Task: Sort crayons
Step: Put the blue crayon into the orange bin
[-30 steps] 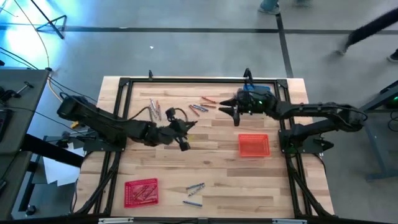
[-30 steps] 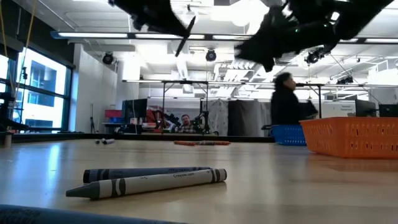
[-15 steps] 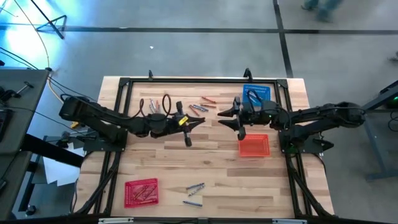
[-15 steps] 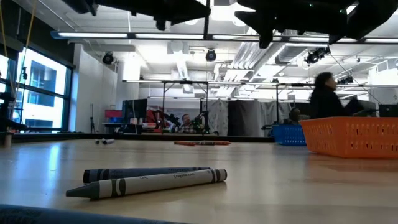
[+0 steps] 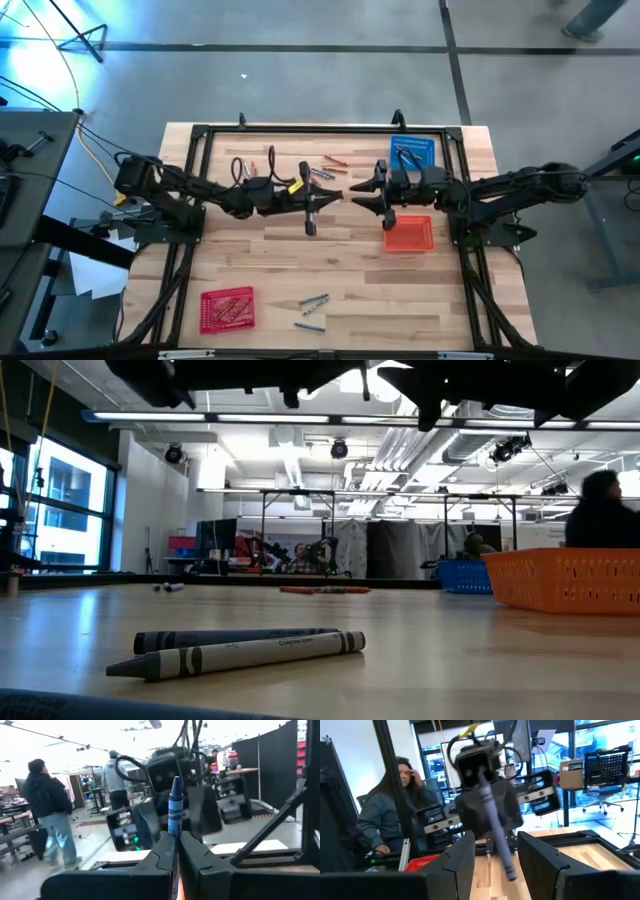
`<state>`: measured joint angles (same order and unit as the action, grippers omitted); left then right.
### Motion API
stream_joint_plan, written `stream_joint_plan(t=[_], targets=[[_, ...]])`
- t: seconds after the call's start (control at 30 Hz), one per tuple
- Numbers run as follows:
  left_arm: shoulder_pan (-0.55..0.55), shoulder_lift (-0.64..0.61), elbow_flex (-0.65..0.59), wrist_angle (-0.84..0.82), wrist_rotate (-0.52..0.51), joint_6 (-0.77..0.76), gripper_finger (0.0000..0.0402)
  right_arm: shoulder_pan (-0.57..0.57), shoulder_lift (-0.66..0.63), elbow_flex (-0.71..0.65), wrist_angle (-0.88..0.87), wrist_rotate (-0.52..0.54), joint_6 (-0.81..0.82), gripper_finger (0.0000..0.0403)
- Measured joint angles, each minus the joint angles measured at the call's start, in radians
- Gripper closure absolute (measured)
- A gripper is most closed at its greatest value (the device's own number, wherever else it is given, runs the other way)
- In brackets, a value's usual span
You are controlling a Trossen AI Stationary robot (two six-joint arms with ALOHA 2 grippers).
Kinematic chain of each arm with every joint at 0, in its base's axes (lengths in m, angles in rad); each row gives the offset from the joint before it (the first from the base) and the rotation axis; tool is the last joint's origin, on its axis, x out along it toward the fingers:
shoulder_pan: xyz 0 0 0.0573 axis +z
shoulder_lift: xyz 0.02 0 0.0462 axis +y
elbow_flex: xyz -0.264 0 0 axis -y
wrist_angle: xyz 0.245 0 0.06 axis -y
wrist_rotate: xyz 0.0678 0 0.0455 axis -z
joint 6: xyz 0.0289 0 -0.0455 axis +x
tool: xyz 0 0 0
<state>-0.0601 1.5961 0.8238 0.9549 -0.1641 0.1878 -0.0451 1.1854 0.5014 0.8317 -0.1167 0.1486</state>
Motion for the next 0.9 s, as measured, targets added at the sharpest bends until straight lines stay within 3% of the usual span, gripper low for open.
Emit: stream_joint_plan(t=[0.23,0.9], targets=[[0.014,0.011,0.062,-0.006,0.103,0.002,0.0401,0.002,0.000,0.000,-0.036,0.000,-0.024,0.0261],[0.020,0.012,0.063,-0.022,0.109,0.021,0.0401,0.002,0.001,0.000,-0.044,-0.003,-0.063,0.0261]])
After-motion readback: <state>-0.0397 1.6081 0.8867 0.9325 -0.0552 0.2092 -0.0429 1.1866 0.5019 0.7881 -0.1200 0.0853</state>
